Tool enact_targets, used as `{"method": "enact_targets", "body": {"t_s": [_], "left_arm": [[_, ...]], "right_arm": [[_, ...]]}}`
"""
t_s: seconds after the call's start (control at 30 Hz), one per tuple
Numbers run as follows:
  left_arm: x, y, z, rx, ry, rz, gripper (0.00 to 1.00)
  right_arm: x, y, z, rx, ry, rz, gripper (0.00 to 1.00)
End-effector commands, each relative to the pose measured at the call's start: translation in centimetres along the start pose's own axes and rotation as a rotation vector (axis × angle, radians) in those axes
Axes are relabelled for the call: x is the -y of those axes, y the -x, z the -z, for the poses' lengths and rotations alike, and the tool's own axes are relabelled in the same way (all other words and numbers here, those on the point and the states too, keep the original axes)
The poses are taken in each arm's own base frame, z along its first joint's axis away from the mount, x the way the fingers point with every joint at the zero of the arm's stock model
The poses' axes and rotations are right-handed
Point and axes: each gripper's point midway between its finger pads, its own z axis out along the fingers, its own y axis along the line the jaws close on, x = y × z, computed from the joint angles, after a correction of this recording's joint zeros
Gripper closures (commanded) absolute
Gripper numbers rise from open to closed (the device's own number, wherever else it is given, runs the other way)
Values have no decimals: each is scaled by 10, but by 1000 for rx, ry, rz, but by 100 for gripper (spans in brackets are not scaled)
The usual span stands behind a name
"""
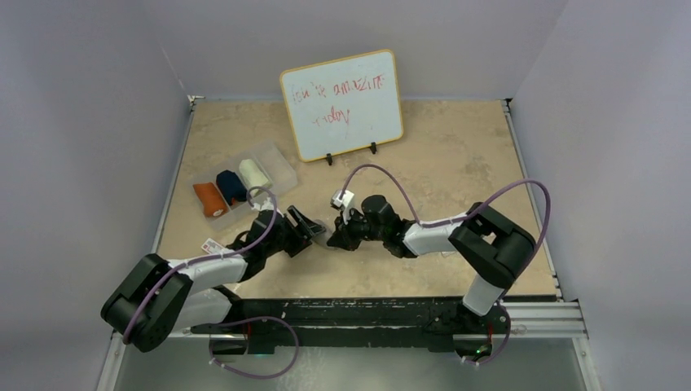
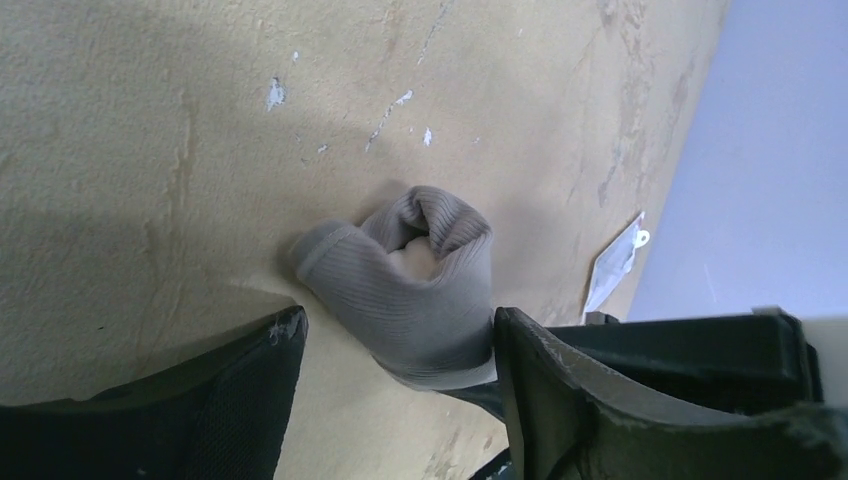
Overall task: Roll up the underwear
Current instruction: Roll the underwear to the center of the board, then pick up the underwear from the center of the board.
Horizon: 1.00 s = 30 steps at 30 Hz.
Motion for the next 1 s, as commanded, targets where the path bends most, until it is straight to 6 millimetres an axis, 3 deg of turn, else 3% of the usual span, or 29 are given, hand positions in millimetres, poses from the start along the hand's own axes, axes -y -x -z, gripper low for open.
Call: {"method": "enact_targets", "body": {"t_s": [0.0,0.37,0.7,0.8,0.97], "left_arm": [[-7,-10,-1,-35,-10,6,33],[-9,-19,-17,-83,-26,25,36],[-34,-30,-26,-131,68,7,35],[-42,-33,-30,-149,108,-20,42],[-48,-41,-39,-193,153,-74,69]], "right_arm": [[-22,-10,-1,-3,156,-203,94],[-18,-8,-1,34,250,-369,92],[-22,-5,2,96,342,-444,89],[-21,-5,3,93,332,-425,88],[-20,1,8,99,317,-359,82]]}}
